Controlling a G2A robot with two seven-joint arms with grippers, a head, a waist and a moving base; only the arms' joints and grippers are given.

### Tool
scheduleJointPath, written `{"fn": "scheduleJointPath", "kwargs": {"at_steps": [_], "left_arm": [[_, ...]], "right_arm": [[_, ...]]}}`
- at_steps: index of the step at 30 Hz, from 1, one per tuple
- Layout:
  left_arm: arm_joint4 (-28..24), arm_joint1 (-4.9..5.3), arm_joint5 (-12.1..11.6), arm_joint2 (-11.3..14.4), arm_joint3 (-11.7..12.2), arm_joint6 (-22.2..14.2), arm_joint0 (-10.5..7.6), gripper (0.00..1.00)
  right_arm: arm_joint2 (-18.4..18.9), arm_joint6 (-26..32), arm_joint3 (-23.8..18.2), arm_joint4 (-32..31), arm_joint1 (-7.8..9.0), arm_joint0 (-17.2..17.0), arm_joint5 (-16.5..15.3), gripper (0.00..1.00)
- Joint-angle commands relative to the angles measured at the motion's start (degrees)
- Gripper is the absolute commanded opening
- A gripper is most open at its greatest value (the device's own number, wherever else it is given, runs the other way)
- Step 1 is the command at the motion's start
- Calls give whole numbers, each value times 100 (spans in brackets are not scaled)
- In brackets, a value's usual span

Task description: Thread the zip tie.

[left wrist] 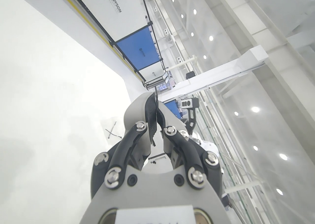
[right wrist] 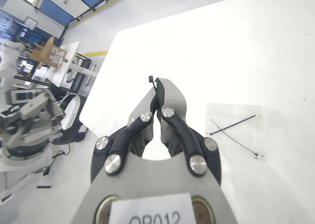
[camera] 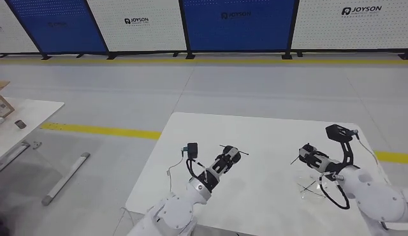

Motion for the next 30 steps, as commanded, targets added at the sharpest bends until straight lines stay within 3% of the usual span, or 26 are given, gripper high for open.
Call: {"fn": "scheduleJointPath", "kwargs": {"at_steps": [1,3,14,20,24,30], "left_arm": [[-37,-19,2,10,257,25,-104,0],[-38,-20,27,-19,400,-74,-170,0],[-35,-20,31,-25,417,-87,-169,0],[-27,19,-309,-302,588,-160,-4,0],[255,25,-620,-272,727,-152,104,0],[267,22,-633,-261,727,-139,105,0]], "right_arm": [[-27,-67,-1,-152,-2,-26,121,0],[-27,-67,-1,-152,-2,-26,121,0],[-27,-67,-1,-152,-2,-26,121,0],[133,-1162,-233,7,-82,-373,121,0],[-62,-1481,-406,-246,-154,-615,121,0],[-78,-1507,-407,-269,-162,-624,121,0]]}}
